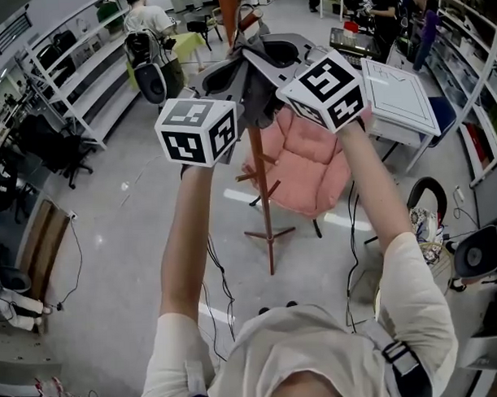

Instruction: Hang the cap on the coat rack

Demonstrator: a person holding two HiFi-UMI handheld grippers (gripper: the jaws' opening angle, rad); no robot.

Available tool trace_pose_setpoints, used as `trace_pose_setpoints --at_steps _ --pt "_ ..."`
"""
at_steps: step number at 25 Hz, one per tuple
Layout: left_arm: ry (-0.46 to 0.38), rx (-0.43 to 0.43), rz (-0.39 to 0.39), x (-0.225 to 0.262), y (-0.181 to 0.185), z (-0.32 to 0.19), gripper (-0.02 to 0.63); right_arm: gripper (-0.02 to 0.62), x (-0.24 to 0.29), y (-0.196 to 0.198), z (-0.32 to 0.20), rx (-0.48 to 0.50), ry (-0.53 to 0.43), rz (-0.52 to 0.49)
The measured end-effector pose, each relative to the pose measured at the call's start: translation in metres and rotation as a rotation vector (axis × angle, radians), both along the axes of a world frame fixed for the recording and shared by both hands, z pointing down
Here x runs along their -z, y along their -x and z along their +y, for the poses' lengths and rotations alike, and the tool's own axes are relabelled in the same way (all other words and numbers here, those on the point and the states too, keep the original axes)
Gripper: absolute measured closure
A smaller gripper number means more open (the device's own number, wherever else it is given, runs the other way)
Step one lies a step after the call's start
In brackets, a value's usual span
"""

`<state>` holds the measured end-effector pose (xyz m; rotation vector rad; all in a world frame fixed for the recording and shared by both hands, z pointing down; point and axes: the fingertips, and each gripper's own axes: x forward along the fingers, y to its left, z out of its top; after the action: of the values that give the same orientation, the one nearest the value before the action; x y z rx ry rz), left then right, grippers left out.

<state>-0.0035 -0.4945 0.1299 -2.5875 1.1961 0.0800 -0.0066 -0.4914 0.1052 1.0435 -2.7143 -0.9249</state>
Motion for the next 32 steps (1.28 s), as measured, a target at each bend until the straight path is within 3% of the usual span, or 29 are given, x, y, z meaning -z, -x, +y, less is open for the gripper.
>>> trace_pose_setpoints --at_steps 21,32 --pt "0.065 0.017 -0.028 -0.045 0.006 -0.010 0.600 0.586 -0.044 0.003 -0.012 -0.004 0.129 -0.077" --pt "0.070 0.013 -0.020 -0.060 0.000 0.011 0.600 0.563 -0.061 -0.021 0.007 -0.117 0.169 -0.390"
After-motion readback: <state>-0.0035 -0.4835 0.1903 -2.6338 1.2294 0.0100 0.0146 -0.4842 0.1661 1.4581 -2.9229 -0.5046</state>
